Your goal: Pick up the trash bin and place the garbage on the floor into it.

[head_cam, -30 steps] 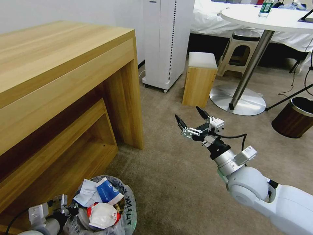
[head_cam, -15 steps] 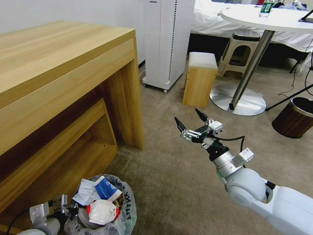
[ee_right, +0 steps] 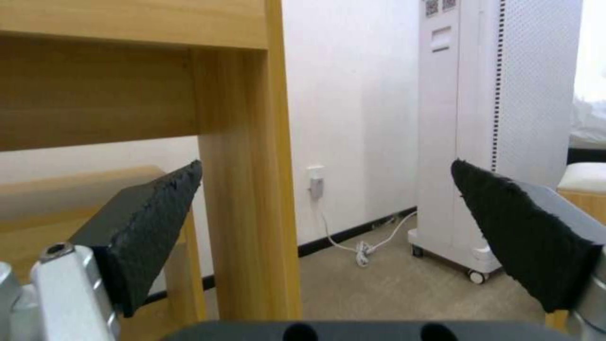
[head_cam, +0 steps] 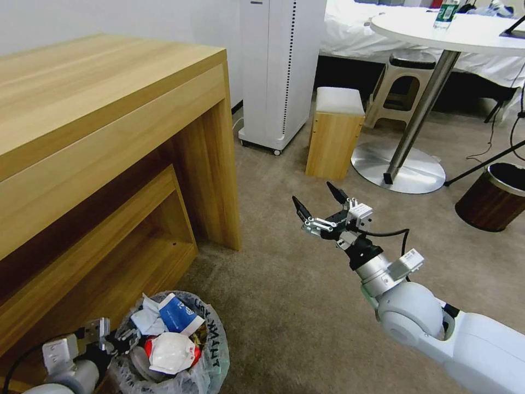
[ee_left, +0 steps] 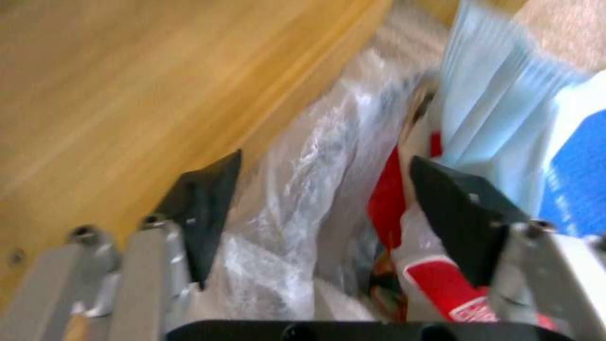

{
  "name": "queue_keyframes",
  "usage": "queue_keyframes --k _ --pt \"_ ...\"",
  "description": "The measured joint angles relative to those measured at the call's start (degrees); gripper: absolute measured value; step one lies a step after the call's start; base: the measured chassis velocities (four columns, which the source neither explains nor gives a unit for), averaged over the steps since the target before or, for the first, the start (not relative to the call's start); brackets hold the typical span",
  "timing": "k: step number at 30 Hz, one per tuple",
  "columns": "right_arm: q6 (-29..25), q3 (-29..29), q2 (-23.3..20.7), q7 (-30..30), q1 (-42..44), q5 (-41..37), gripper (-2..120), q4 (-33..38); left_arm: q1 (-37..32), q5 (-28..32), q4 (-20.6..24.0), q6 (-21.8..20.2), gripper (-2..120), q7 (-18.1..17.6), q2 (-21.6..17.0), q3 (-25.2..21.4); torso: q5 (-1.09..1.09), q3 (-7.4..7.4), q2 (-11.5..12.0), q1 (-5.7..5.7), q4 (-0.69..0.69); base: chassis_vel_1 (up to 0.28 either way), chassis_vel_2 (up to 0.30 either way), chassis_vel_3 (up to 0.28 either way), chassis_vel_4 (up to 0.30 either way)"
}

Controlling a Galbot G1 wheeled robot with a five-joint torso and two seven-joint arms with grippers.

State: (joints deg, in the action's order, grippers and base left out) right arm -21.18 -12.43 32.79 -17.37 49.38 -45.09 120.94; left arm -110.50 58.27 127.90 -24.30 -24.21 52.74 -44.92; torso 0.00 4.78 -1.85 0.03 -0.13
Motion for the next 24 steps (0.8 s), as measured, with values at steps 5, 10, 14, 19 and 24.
queue_keyframes --k 5,10,14,19,24 --pt "0.3 0.1 1.0 -0.3 -0.4 0.0 100 -0.4 -0.5 -2.5 1.1 0.9 93 0.1 1.4 -0.7 0.0 0.0 0.0 0.0 0.0 0.0 0.0 0.0 0.0" --pt "0.5 0.3 2.0 -0.7 -0.5 0.0 100 -0.9 -0.8 -5.9 1.9 2.3 107 0.5 3.4 -1.0 0.0 0.0 0.0 0.0 0.0 0.0 0.0 0.0 0.0" --pt "0.5 0.2 2.7 -0.8 -0.7 0.2 100 -1.4 -0.9 -8.3 2.2 3.1 113 0.8 4.5 -1.1 0.0 0.0 0.0 0.0 0.0 0.0 0.0 0.0 0.0" --pt "0.6 1.0 4.5 -1.5 -0.7 0.9 100 -2.4 -1.0 -12.3 2.6 4.8 115 1.4 6.3 -1.9 0.0 0.0 0.0 0.0 0.0 0.0 0.0 0.0 0.0" --pt "2.3 3.0 6.5 -4.4 0.6 1.7 100 -2.7 -1.3 -16.4 3.8 6.2 113 3.0 8.7 -2.4 0.0 -0.01 0.0 0.0 0.01 0.0 0.0 0.0 0.0"
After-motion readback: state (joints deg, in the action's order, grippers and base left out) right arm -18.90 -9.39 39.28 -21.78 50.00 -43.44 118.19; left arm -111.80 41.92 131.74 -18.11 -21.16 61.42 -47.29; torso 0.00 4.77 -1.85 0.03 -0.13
